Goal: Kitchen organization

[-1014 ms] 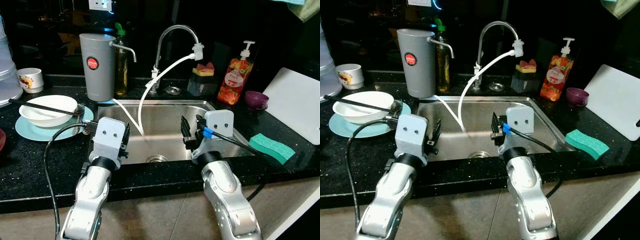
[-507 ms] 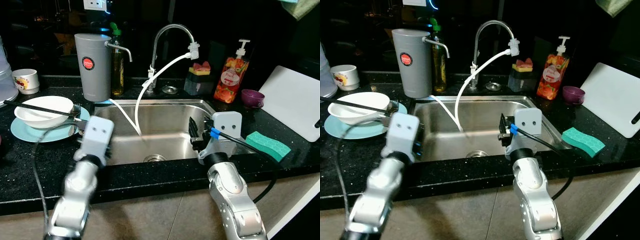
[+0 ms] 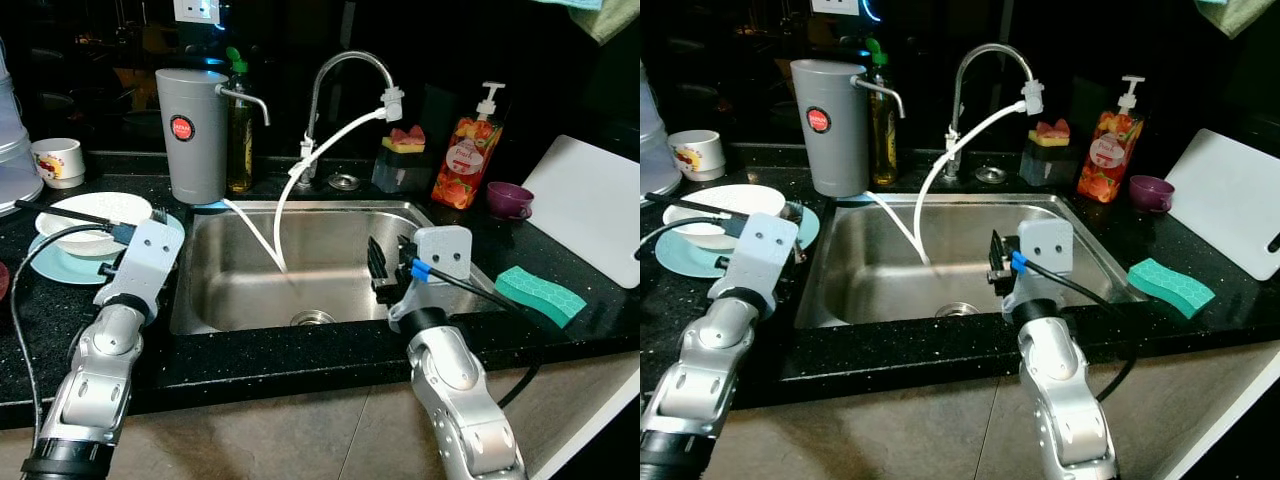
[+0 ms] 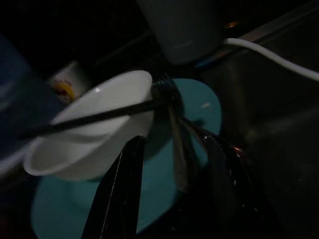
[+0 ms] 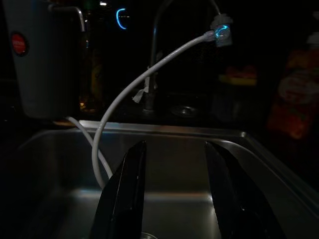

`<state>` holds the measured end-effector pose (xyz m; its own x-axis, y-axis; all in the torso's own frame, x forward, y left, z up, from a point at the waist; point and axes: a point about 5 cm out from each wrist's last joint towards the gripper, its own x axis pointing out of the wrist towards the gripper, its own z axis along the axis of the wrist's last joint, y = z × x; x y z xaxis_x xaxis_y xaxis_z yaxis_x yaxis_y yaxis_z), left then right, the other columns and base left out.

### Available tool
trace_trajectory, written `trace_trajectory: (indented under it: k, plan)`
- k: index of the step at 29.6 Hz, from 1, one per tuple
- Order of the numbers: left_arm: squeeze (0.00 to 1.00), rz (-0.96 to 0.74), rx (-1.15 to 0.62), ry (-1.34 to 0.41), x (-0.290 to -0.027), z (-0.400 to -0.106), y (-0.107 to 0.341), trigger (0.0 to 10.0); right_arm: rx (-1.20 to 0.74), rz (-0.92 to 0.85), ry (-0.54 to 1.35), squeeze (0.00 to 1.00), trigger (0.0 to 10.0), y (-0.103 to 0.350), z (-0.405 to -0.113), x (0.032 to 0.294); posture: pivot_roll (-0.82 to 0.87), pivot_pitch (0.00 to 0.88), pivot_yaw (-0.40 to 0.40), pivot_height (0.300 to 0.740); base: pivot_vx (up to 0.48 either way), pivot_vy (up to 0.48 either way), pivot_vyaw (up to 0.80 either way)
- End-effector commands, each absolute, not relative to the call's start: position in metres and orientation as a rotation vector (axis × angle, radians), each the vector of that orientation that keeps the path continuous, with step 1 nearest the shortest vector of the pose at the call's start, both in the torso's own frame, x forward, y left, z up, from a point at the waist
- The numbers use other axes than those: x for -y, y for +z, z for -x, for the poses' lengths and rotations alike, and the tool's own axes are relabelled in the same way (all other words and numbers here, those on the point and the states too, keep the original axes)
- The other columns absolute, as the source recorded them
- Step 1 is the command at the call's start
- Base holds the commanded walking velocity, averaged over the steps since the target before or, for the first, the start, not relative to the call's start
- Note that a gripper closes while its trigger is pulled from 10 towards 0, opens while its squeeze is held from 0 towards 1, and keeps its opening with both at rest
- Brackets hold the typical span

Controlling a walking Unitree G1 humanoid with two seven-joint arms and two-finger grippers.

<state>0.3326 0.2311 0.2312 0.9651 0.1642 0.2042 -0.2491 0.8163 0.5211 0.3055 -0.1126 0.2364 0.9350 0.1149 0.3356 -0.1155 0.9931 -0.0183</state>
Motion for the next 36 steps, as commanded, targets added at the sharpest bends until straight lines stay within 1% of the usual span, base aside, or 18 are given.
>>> trace_trajectory:
  k: [1, 2, 3, 4, 9, 10, 13, 14, 15, 19, 22, 28, 36]
  plan:
    - [0.0, -0.685, 0.184, 0.225, -0.237, -0.335, 0.236, 10.0, 0.365, -0.002, 0.096, 0.0, 10.0, 0.241, -0.306, 0.113, 0.03, 0.024, -0.088, 0.74, 0.0, 0.0, 0.0]
    - [0.0, -0.747, 0.203, 0.22, -0.238, -0.337, 0.24, 10.0, 0.367, -0.003, 0.096, 0.0, 10.0, 0.241, -0.306, 0.113, 0.03, 0.023, -0.088, 0.74, 0.0, 0.0, 0.0]
    - [0.0, -0.747, 0.203, 0.22, -0.238, -0.337, 0.24, 10.0, 0.367, -0.003, 0.096, 0.0, 10.0, 0.241, -0.306, 0.113, 0.03, 0.023, -0.088, 0.74, 0.0, 0.0, 0.0]
    - [0.0, -0.822, 0.21, 0.224, -0.241, -0.34, 0.245, 10.0, 0.359, 0.0, 0.098, 0.0, 10.0, 0.238, -0.304, 0.114, 0.03, 0.023, -0.088, 0.74, 0.0, 0.0, 0.0]
    - [0.0, -0.934, 0.138, 0.247, -0.254, -0.346, 0.244, 10.0, 0.347, 0.007, 0.091, 0.0, 10.0, 0.234, -0.303, 0.117, 0.03, 0.027, -0.086, 0.74, 0.0, 0.0, 0.0]
    - [0.0, -0.934, 0.138, 0.247, -0.254, -0.346, 0.244, 10.0, 0.347, 0.007, 0.091, 0.0, 10.0, 0.234, -0.303, 0.117, 0.03, 0.027, -0.086, 0.74, 0.0, 0.0, 0.0]
    - [0.0, -1.056, 0.117, 0.213, -0.258, -0.349, 0.244, 10.0, 0.353, 0.002, 0.088, 0.0, 10.0, 0.236, -0.304, 0.116, 0.03, 0.027, -0.085, 0.74, 0.0, 0.0, 0.0]
    - [0.0, -1.056, 0.117, 0.213, -0.258, -0.349, 0.244, 10.0, 0.353, 0.002, 0.088, 0.0, 10.0, 0.236, -0.304, 0.116, 0.03, 0.027, -0.085, 0.74, 0.0, 0.0, 0.0]
    - [0.0, -1.1, 0.108, 0.179, -0.259, -0.352, 0.244, 10.0, 0.356, 0.0, 0.089, 0.0, 10.0, 0.237, -0.305, 0.115, 0.03, 0.027, -0.085, 0.74, 0.0, 0.0, 0.0]
    - [0.0, -1.12, 0.099, 0.158, -0.262, -0.355, 0.247, 10.0, 0.355, 0.0, 0.088, 0.0, 10.0, 0.237, -0.306, 0.115, 0.04, 0.028, -0.087, 0.74, 0.0, 0.0, 0.0]
    - [0.0, -1.165, 0.112, 0.154, -0.264, -0.361, 0.253, 10.0, 0.355, 0.0, 0.088, 0.0, 10.0, 0.236, -0.306, 0.115, 0.04, 0.028, -0.088, 0.74, 0.0, 0.0, 0.0]
    - [0.0, -1.219, 0.096, 0.115, -0.262, -0.37, 0.253, 10.0, 0.358, 0.0, 0.085, 0.0, 10.0, 0.237, -0.306, 0.116, 0.03, 0.028, -0.087, 0.74, 0.0, 0.0, 0.0]
    - [0.0, -1.233, 0.072, 0.114, -0.263, -0.378, 0.25, 10.0, 0.369, -0.023, 0.088, 0.0, 10.0, 0.242, -0.305, 0.118, 0.03, 0.036, -0.09, 0.74, 0.0, 0.0, 0.0]
